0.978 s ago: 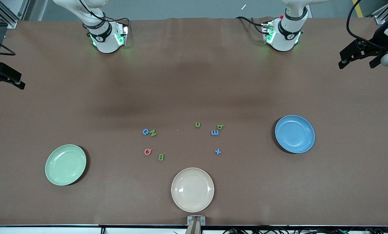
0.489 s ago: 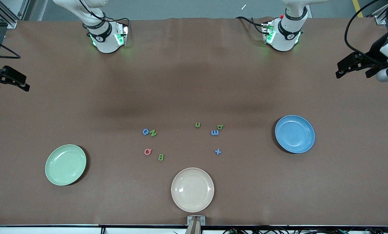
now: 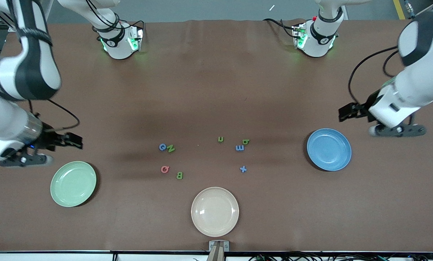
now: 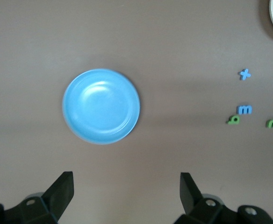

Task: Sort upper and lower case letters into plates
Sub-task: 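Reach the right gripper to pink Q while the left gripper reaches blue m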

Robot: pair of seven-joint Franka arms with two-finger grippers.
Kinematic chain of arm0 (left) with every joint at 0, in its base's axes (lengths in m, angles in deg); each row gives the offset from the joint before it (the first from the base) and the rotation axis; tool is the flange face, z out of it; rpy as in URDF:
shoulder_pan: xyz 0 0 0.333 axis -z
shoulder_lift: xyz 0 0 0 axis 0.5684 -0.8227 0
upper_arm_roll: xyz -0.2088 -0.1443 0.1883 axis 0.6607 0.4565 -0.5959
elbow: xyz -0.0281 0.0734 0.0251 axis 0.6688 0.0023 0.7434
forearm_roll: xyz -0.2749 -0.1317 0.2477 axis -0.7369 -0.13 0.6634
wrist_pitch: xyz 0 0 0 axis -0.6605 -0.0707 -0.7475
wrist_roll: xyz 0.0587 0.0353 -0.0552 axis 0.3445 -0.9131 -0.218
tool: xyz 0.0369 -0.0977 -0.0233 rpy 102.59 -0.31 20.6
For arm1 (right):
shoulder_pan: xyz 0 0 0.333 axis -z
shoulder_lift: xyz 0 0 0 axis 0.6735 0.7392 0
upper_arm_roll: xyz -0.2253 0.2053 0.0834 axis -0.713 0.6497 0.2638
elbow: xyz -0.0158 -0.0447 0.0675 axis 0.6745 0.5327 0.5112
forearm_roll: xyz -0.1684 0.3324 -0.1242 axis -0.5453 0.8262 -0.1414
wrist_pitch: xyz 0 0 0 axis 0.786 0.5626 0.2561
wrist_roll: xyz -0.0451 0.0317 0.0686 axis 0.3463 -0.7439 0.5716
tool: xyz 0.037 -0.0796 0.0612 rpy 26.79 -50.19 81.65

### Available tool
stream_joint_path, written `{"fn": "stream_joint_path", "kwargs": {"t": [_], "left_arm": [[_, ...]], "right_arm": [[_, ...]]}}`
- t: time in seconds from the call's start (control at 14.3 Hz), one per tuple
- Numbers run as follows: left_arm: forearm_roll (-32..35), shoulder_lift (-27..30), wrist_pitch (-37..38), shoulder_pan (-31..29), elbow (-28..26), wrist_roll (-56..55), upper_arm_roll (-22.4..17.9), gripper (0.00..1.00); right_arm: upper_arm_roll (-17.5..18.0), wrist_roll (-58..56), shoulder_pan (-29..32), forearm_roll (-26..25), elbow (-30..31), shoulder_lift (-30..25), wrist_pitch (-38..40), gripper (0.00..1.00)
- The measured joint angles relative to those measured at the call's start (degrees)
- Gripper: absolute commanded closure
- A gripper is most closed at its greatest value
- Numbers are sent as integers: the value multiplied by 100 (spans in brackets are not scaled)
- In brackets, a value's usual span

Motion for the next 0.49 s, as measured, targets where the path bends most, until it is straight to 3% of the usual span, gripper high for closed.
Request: {"fn": "stream_joint_path", "kwargs": {"t": [0.28,0.49], "left_arm": [[0,-746,-1112,481,-378,-152,14,0],[36,-1448,-2113,1061,-385,-947,20,0]], "right_arm": [[13,1250,-533,126,-1,795,-862,0],[19,2058,-975,131,-6,1328,-1371,0]]}}
